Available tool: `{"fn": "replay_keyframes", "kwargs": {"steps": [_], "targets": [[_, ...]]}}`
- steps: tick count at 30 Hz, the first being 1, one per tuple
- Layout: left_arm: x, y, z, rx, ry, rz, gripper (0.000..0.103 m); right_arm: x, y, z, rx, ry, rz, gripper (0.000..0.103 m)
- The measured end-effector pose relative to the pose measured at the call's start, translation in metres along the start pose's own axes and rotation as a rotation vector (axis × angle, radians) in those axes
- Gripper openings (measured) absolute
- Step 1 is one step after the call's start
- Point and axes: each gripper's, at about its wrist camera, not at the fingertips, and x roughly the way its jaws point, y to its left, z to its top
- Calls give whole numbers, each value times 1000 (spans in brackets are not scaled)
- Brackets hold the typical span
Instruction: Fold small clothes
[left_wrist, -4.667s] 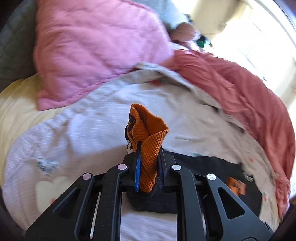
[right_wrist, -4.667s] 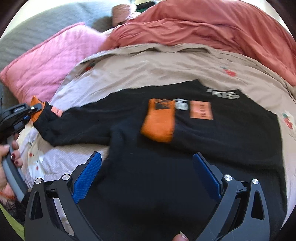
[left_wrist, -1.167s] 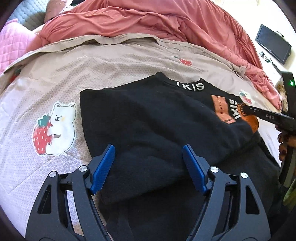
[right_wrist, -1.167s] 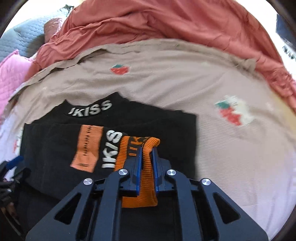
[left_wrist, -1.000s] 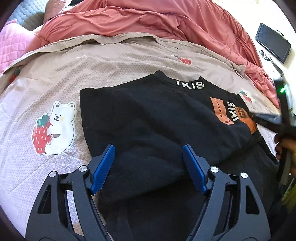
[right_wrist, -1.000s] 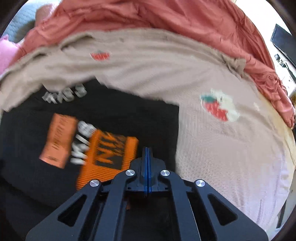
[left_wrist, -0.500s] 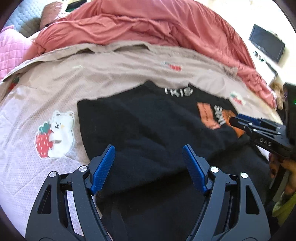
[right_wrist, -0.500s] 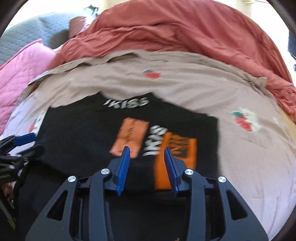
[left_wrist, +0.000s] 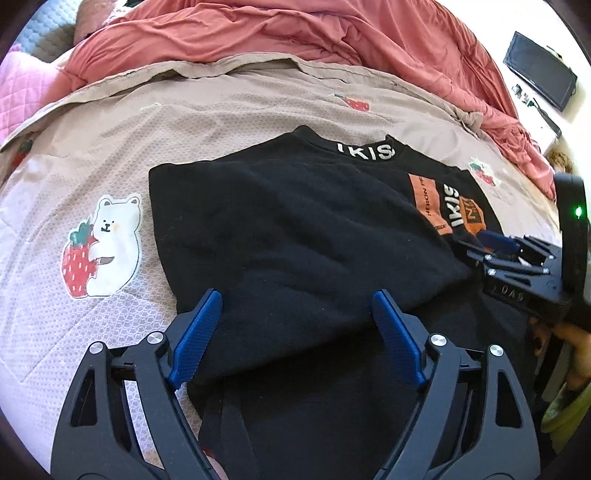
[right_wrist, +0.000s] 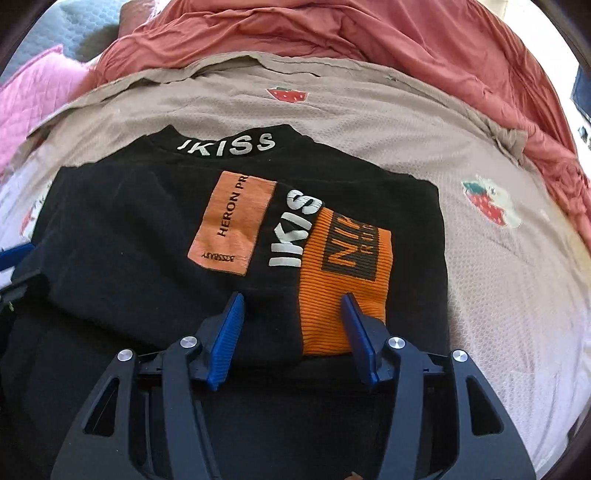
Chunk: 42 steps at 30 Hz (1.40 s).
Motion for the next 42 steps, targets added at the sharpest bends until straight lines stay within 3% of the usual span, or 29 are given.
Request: {"fn": "replay_keyframes", "kwargs": {"steps": [13,17,21,26,42], "targets": [[-9,5,4,-29,-11,-2,77,-7,-2,0,29,14,-2,56],[-15,3,5,-20,-24,4,80,-17,-7,-3,71,2,6,74],[-19,2,6,-17,-34,11,83,-29,-13,-6,101,-22,2,84],[-23,-1,7,-4,-37,26,93,-41,-17,-9,113,-44,8,89],[-54,-7,3,23,-102,123,94,-78,-14,-7,118,-129,45,98]]}}
